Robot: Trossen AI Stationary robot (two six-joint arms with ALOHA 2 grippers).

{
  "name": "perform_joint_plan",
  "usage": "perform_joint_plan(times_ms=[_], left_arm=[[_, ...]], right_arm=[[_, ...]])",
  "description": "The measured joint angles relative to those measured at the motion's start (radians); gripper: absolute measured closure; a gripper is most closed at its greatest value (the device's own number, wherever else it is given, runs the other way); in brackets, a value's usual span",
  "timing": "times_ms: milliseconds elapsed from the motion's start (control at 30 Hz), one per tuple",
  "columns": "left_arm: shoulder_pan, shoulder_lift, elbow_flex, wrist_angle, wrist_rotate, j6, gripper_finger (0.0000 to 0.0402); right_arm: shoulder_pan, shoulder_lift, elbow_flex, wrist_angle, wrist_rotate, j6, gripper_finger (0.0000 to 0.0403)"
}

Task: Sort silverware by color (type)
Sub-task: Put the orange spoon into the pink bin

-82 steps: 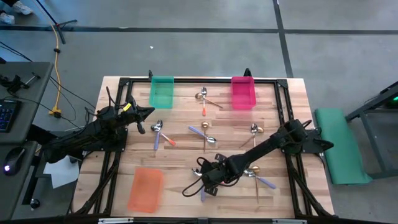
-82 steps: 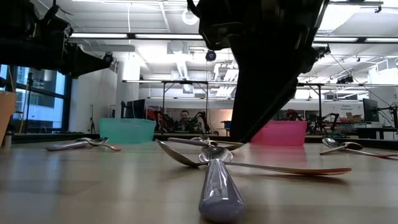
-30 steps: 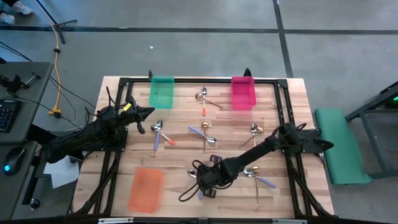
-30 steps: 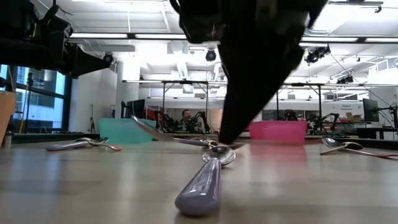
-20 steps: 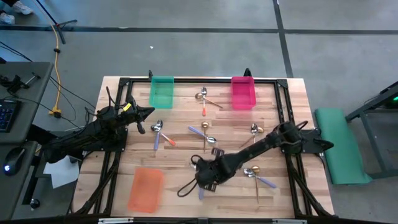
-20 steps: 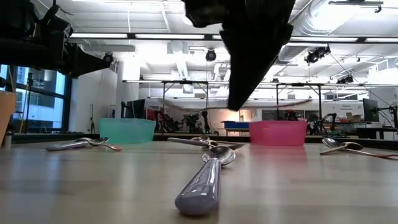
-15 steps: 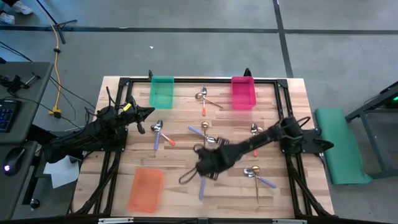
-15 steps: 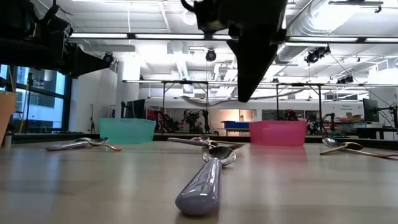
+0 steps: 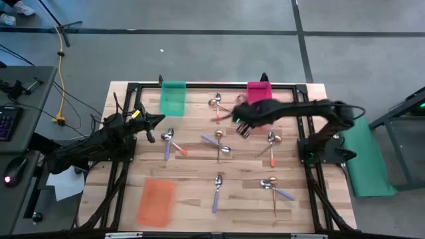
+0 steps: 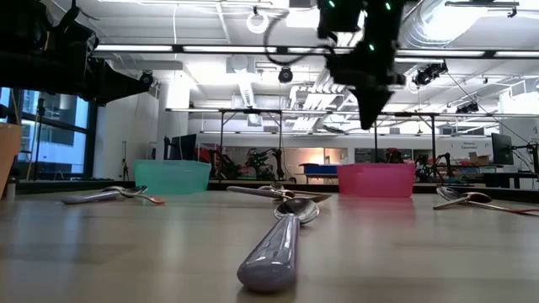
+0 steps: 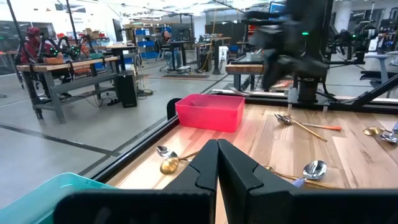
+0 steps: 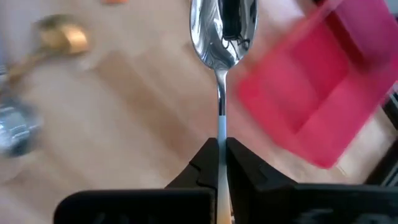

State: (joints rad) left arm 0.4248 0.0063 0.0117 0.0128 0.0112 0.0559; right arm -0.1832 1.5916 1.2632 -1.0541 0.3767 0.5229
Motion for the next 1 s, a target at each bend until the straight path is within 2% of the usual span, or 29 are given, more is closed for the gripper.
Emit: perform_joint_plan(times_ms=[167, 300, 400, 700, 1000], left_arm=[[0.0, 0.0, 0.0, 0.0, 0.0, 0.0, 0.0401], [0.0, 0.0, 0.0, 0.0, 0.0, 0.0, 0.0401], [0.0, 0.0, 0.0, 0.0, 0.0, 0.0, 0.0401], [0.0, 0.0, 0.0, 0.0, 0.0, 0.0, 0.0401], [0.0, 0.0, 0.0, 0.0, 0.0, 0.0, 0.0401]], right_arm=[[-0.235, -0.133, -0.176, 0.224, -0.069, -0.104, 0.0403], [-0.397, -0.14, -0.237, 0.367, -0.129, -0.189, 0.0403], [-0.476, -0.105, -0.24, 0.421, -0.162, -0.255, 0.0403], [-0.623, -0.027, -0.229, 0.497, -0.257, -0.393, 0.0403], [-0.659, 0.057, -0.229, 0.514, -0.278, -0.465, 0.0403]])
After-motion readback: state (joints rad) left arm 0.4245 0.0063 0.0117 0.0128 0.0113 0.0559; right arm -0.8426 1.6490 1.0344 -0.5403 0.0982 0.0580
